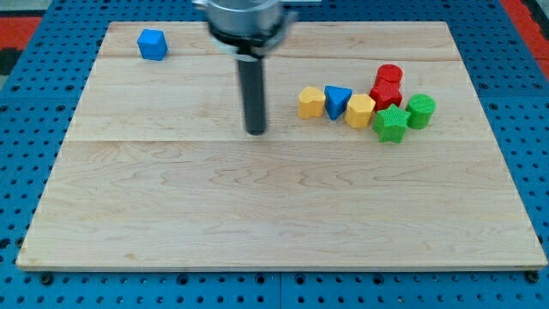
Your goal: Separate yellow heart from the blue triangle
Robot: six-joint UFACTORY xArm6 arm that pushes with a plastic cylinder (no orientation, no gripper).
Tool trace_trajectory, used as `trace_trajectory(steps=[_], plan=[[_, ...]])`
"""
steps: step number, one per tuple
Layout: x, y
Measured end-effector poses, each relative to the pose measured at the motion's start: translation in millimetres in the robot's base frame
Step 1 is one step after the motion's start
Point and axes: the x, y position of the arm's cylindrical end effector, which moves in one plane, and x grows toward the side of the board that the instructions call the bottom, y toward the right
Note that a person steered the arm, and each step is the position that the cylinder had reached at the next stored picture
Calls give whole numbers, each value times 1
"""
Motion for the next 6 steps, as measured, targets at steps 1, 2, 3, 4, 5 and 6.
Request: trace_trajectory(steps=[1,2,3,4,5,6], plan=[[-13,46],[-46,47],[-63,56],[-97,25],[-122,18],[-120,71]])
